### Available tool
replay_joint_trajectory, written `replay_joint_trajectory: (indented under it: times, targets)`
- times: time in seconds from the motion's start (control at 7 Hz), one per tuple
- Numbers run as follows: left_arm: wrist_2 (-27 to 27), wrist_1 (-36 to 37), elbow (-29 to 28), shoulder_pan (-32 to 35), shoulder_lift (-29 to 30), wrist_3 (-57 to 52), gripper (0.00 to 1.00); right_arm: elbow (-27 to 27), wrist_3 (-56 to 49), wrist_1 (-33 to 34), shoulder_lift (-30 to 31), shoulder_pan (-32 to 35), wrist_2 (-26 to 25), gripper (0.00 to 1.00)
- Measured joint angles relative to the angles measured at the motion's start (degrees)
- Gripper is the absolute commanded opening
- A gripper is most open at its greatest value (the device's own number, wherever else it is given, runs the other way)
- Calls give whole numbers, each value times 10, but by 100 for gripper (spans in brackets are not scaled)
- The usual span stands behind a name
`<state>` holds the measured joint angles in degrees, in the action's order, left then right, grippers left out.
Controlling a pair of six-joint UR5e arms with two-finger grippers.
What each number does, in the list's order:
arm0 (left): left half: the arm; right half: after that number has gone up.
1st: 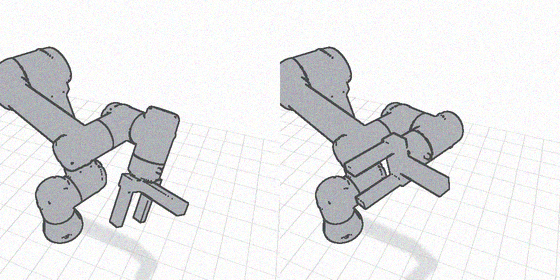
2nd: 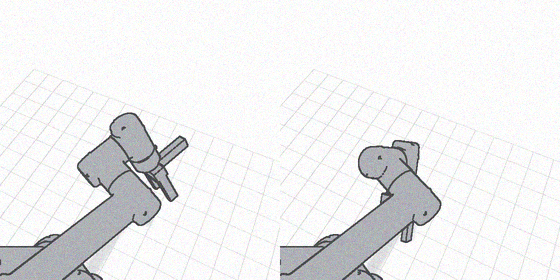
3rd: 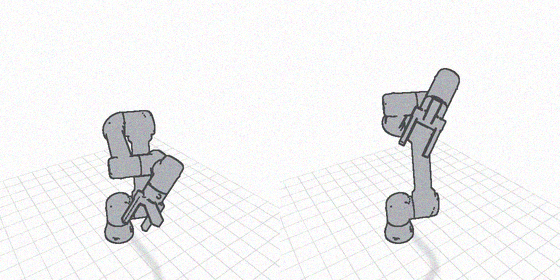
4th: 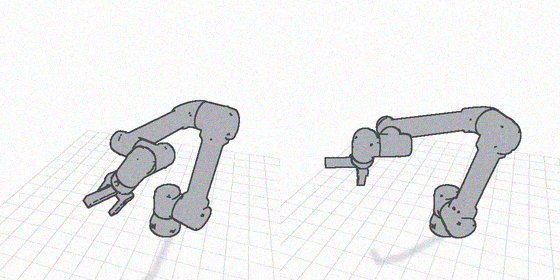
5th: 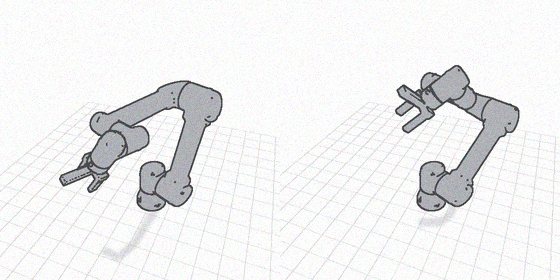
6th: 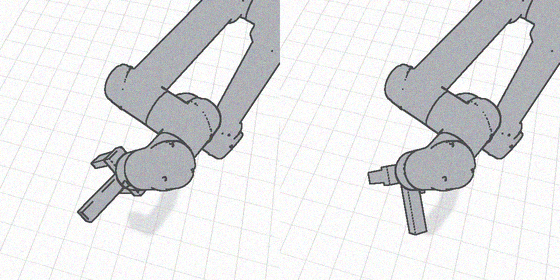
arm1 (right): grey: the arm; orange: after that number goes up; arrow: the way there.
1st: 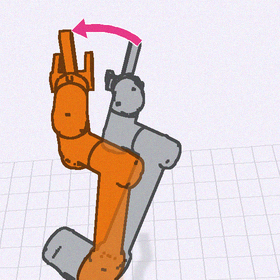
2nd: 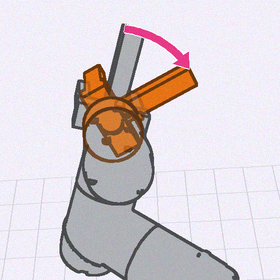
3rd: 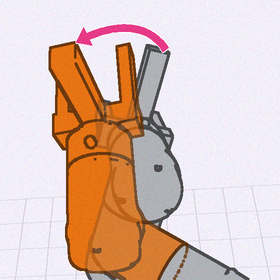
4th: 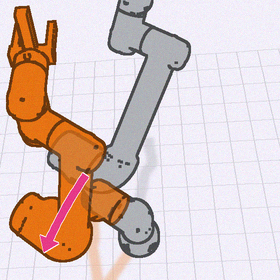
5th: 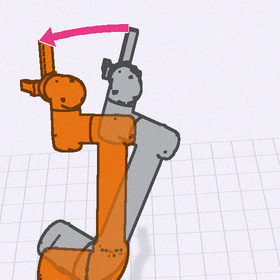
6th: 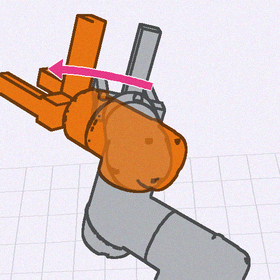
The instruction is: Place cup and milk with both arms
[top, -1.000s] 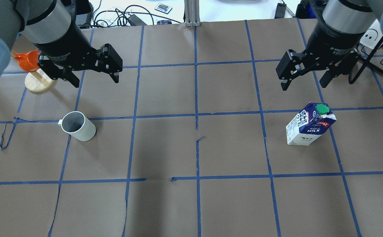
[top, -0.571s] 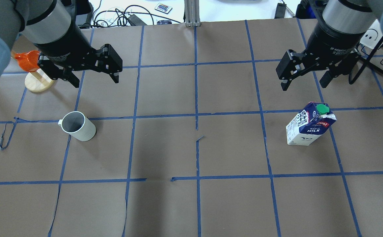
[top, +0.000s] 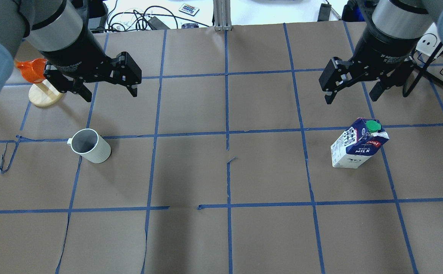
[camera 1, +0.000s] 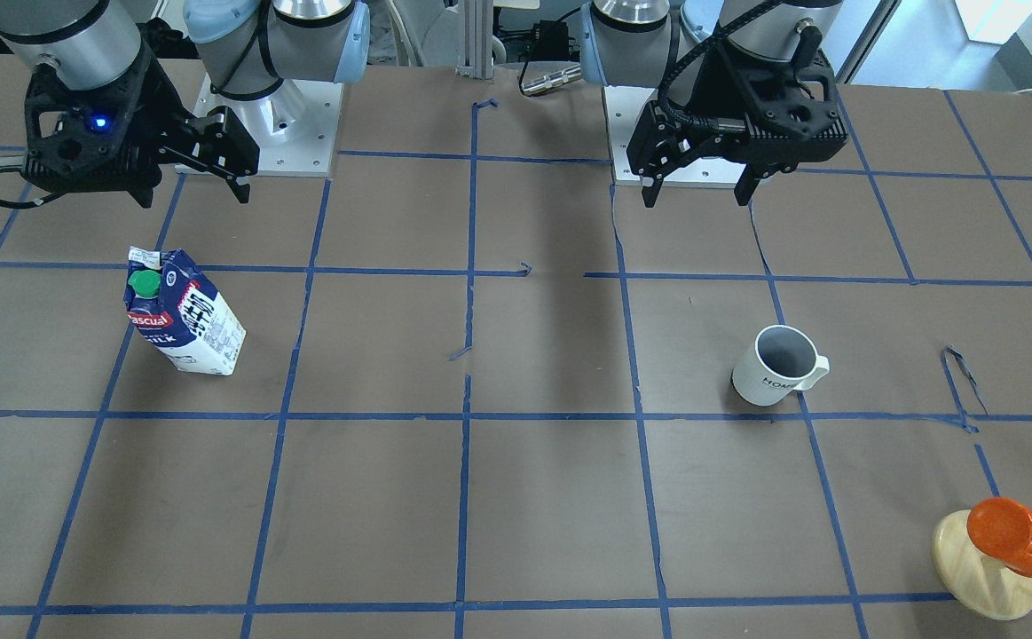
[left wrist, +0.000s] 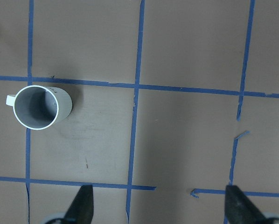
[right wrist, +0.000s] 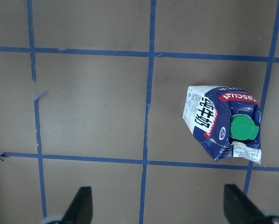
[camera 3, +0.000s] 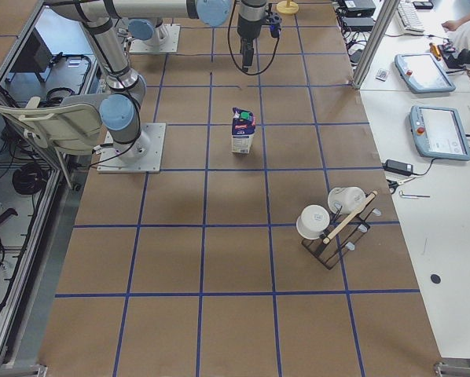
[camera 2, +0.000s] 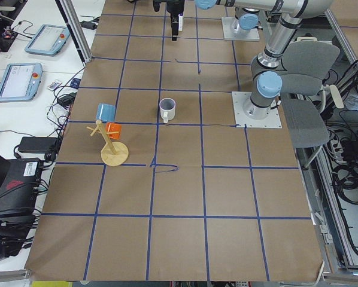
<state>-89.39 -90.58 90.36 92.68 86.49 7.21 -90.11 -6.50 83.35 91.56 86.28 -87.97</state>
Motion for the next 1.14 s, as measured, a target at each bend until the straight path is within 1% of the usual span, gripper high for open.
replay_joint_trajectory:
  times: [0.43,0.71,1.0,1.14]
  targets:
    - [-2,0,1,-3,-1,0,100,0,-28,15,-33,-47,2,100]
    - [-1,-1,0,-4,-1,0,100,-8,-64,39,-52,-64,-17,100]
    - [-2,-4,2,-9,-1,-23,100,-39,-76,85,-66,-68,-34,100]
    - [-3,-5,6,-14,0,-55,100,-67,-78,116,-68,-70,-37,100]
